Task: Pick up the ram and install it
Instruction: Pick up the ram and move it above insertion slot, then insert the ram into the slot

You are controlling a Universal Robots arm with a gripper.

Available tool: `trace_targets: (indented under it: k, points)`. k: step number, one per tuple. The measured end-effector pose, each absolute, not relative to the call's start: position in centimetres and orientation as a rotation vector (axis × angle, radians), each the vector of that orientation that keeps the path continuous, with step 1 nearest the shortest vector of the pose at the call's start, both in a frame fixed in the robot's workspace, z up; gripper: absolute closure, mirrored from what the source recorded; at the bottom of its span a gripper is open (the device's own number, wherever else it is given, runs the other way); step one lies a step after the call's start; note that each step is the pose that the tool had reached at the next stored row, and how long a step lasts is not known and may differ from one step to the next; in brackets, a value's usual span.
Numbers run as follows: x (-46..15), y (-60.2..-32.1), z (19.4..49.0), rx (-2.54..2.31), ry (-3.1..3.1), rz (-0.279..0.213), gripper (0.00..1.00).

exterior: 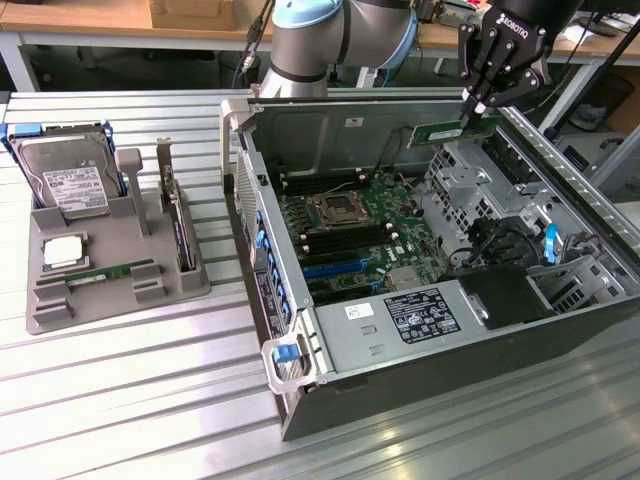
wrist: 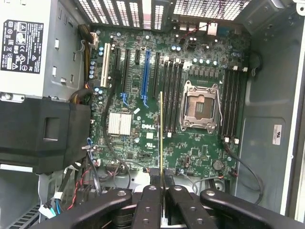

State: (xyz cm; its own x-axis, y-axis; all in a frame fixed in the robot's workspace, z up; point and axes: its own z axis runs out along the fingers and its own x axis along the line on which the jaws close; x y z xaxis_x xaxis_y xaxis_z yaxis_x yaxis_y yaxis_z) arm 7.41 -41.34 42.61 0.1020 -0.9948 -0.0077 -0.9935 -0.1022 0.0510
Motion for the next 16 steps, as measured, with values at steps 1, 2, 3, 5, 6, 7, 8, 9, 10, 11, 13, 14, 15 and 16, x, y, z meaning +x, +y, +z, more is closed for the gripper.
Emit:
trace_targets:
  k: [1, 2, 3, 5, 6, 7, 8, 9, 10, 11, 13, 14, 15, 16]
  points:
    - [7.41, -41.34, 42.61, 2.307, -2.083, -0.062, 0.88]
    - [7.41, -41.34, 42.61, 2.307, -2.083, -0.062, 0.88]
    - [7.4, -41.34, 42.61, 2.307, -2.083, -0.062, 0.88]
    - [7.4, -41.34, 42.61, 2.307, -2.083, -0.062, 0.88]
    - [7.41, -41.34, 42.61, 2.307, -2.083, -0.062, 0.88]
    - [7.4, -41.34, 42.61, 2.275, -2.119, -0.063, 0.88]
    - [7.41, -41.34, 42.6, 2.273, -2.121, -0.063, 0.88]
    - [7.41, -41.34, 42.6, 2.273, -2.121, -0.063, 0.88]
    - [7.41, -41.34, 42.6, 2.273, -2.121, -0.063, 0.88]
    - [7.4, -41.34, 42.6, 2.273, -2.121, -0.063, 0.88]
    - [7.41, -41.34, 42.6, 2.273, -2.121, -0.063, 0.88]
    - [7.4, -41.34, 42.6, 2.273, -2.121, -0.063, 0.88]
    - [7.41, -41.34, 42.6, 2.273, -2.121, -0.063, 0.88]
    - [7.4, -41.34, 42.61, 2.273, -2.121, -0.063, 0.88]
